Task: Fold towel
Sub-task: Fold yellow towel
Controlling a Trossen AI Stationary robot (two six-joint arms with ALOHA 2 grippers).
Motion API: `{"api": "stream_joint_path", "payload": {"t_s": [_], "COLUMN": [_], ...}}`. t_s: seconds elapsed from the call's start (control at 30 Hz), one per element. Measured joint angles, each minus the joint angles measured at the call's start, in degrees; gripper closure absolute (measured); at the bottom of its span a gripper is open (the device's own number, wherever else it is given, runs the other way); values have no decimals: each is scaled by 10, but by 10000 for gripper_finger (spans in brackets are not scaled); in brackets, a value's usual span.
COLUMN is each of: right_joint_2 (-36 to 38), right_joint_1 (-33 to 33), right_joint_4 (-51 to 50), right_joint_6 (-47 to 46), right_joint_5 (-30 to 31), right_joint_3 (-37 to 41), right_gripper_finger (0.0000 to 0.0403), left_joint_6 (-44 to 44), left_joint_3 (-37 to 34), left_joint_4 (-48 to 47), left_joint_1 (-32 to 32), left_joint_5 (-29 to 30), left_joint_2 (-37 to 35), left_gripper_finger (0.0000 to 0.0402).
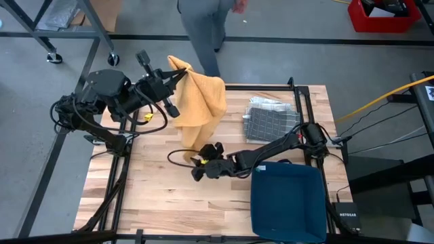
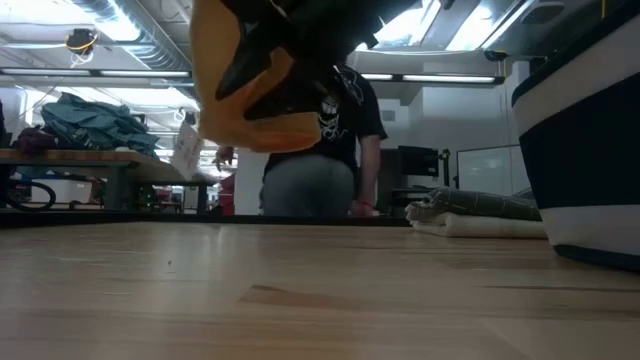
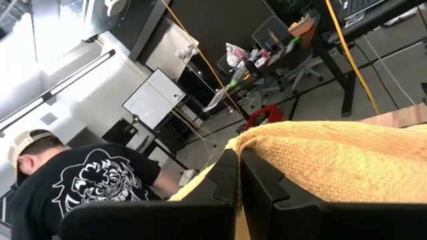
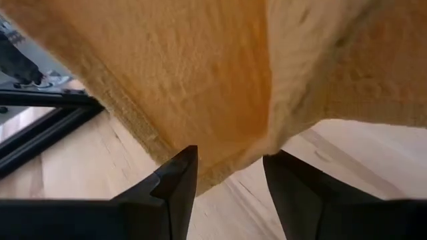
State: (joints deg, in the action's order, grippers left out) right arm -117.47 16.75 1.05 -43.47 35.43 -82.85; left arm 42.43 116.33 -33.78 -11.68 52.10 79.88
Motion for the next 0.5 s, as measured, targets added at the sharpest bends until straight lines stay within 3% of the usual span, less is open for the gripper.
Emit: {"api": "stream_joint_path", "payload": {"t_s": [0.5], "right_joint_2": [0], "right_joint_1": [7], "right_joint_4": [60], "right_joint_6": [4], "right_joint_5": [-16], "right_joint_3": [0], "right_gripper_finger": [226], "left_joint_6": [0], "left_joint_3": [0], "left_joint_4": [7], "left_joint_1": [0], "left_joint_5": [0], "left_joint_2": [0], "left_gripper_finger": [401]}}
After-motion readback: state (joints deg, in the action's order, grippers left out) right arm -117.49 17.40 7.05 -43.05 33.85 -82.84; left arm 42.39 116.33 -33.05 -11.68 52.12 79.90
